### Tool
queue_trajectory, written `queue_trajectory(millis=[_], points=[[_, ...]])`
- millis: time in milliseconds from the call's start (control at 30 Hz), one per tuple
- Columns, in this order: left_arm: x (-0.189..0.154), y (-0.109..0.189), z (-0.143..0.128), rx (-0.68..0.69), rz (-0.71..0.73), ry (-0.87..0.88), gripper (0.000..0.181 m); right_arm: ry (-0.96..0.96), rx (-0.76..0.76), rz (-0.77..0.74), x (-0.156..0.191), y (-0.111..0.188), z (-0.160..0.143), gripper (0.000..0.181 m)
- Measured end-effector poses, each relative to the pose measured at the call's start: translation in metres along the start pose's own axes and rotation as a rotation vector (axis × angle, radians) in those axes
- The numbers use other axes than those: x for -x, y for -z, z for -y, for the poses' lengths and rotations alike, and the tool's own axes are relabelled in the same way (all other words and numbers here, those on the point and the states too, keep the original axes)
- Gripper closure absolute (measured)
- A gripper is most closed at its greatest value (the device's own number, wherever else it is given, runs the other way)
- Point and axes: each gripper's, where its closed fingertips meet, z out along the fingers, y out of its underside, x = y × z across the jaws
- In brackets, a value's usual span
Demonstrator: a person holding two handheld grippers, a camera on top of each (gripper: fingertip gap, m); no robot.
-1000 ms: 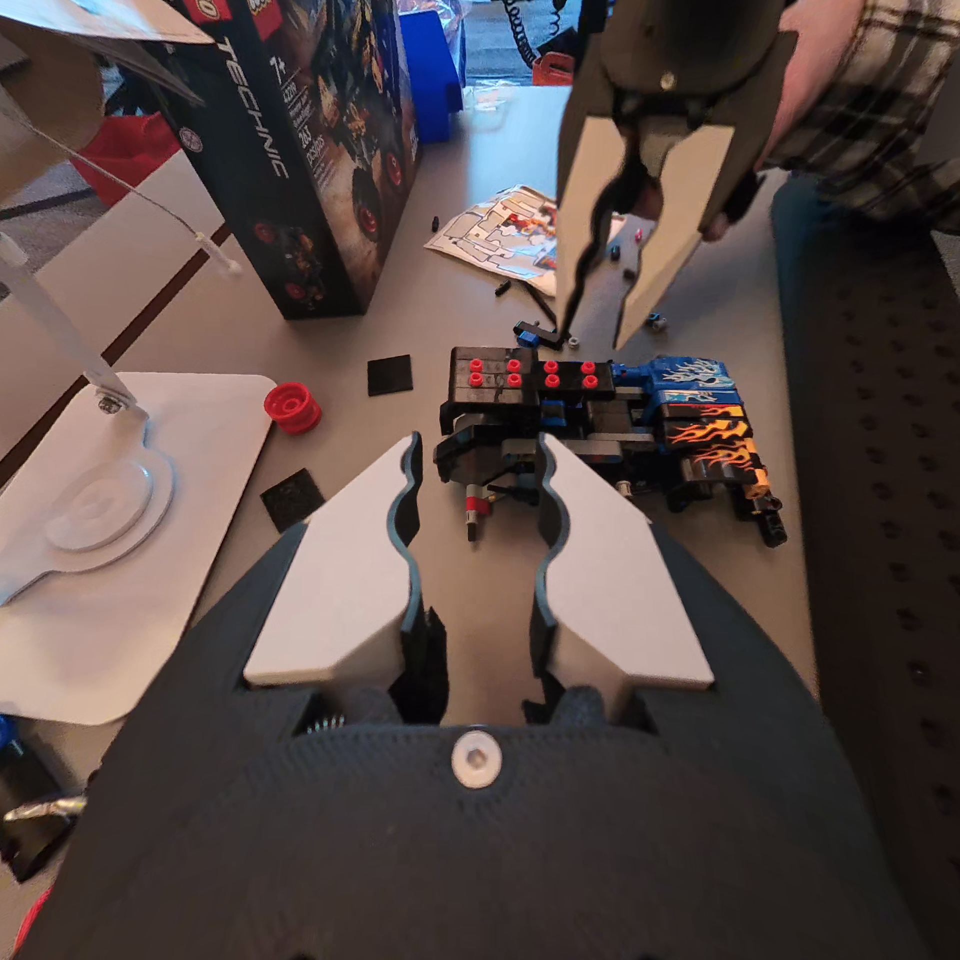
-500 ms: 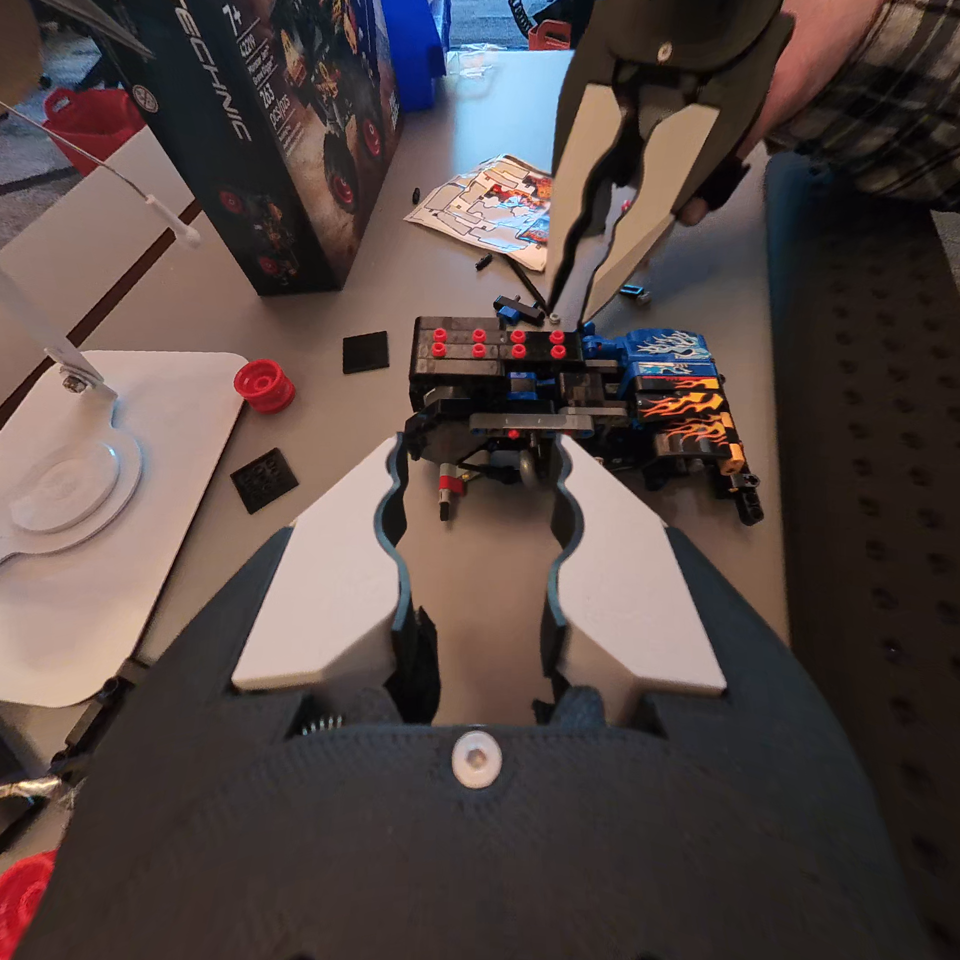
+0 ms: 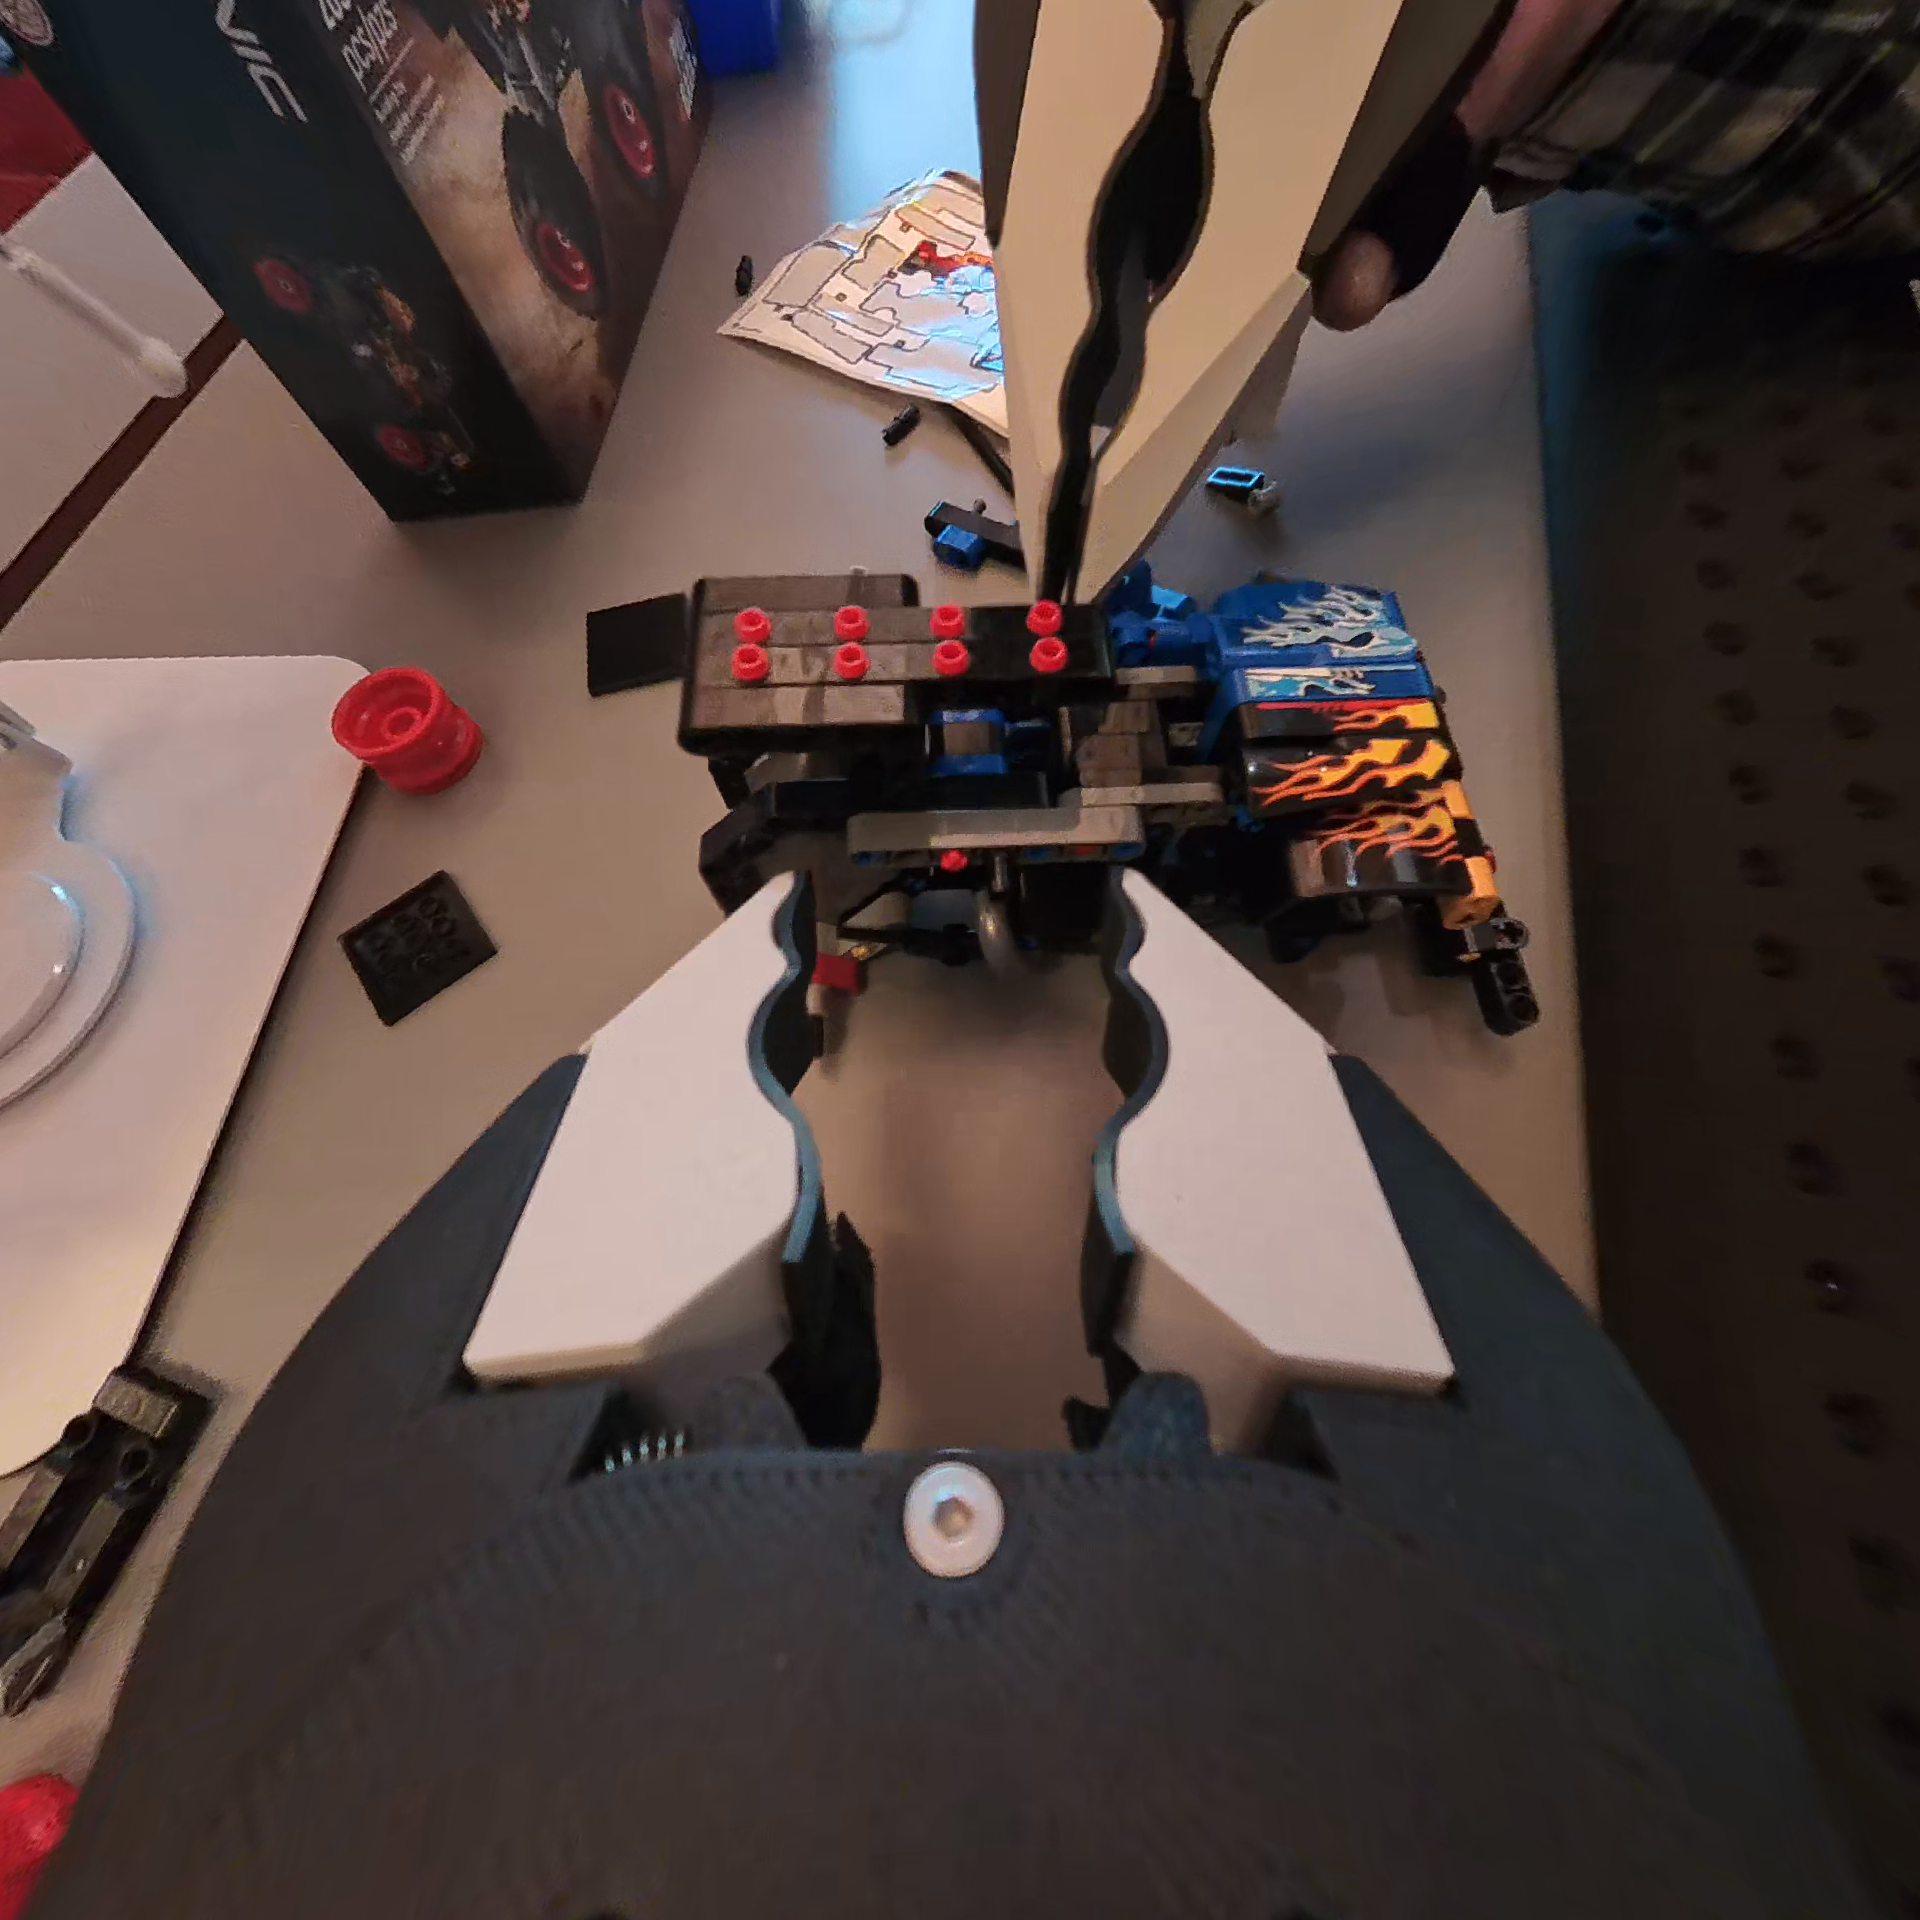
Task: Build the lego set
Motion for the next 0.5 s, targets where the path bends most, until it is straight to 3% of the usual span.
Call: queue_trajectory(millis=[500], points=[[0.0011, 0.0012, -0.0052, -0.011, 0.027, -0.007, 0.137, -0.001, 0.0, 0.099, 0.0051, -0.0101, 0.0086, 0.181]])
